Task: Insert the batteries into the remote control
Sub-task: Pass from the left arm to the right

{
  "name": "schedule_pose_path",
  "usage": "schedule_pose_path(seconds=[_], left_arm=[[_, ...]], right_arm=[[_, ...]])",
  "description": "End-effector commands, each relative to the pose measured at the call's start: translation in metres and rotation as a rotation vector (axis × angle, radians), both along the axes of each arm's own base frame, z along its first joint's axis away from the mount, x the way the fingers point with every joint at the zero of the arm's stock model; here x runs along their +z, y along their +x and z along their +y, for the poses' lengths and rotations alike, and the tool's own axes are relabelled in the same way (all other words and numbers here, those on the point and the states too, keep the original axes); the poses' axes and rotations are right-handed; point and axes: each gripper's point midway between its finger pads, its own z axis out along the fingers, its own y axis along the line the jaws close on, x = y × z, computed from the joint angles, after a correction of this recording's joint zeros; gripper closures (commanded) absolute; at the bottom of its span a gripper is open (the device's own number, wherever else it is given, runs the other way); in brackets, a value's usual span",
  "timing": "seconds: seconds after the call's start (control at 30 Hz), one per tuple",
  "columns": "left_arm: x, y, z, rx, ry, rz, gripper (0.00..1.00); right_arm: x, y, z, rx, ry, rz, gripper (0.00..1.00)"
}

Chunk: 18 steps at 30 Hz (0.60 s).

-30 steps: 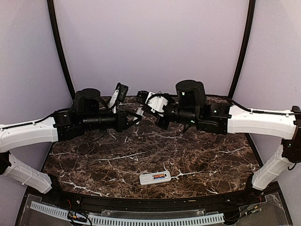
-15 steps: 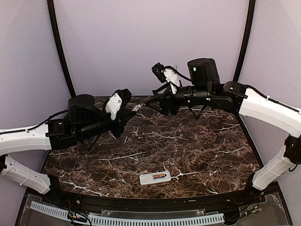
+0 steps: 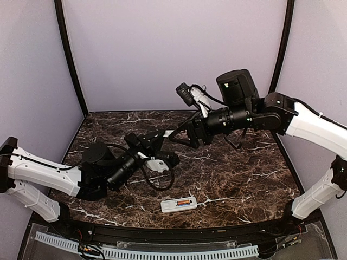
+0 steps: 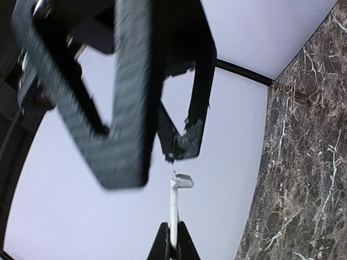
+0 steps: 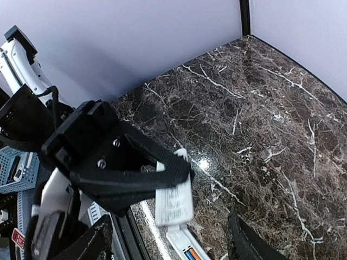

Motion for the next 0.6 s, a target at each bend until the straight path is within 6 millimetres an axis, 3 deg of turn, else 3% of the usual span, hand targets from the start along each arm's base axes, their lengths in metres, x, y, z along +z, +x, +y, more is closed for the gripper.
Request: schedule_pose_path(seconds=[0.0,0.03,0.17,0.37,0.47,0.57], left_arm=[[0.039,-0.015,0.010,0.167,-0.004,-0.412,1.00],[0.024,-0.011,0.001,0.211,0.096,-0.456,1.00],[0.013,-0.011,-0.009,0.222,0.141,-0.472,1.00],[0.023,-0.010,-0.010,0.228,0.088,-0.447,1.00],[0.022,-0.009,-0.009,0.232,0.088,-0.439,1.00],[0.020,-0.009,-0.007,0.235,0.090,-0.436,1.00]], right_arm=[[-0.005,0.006,0.003,-0.035,-0.009,0.040,0.32],[-0.003,0.010,0.001,-0.052,0.014,0.076,0.32],[0.013,0.008,-0.002,-0.053,0.173,0.198,0.33],[-0.024,0.009,-0.012,-0.085,0.083,0.258,0.34],[-0.025,-0.005,-0.016,0.038,0.061,0.097,0.36],[-0.023,-0.004,-0.022,0.078,0.053,-0.103,0.36]])
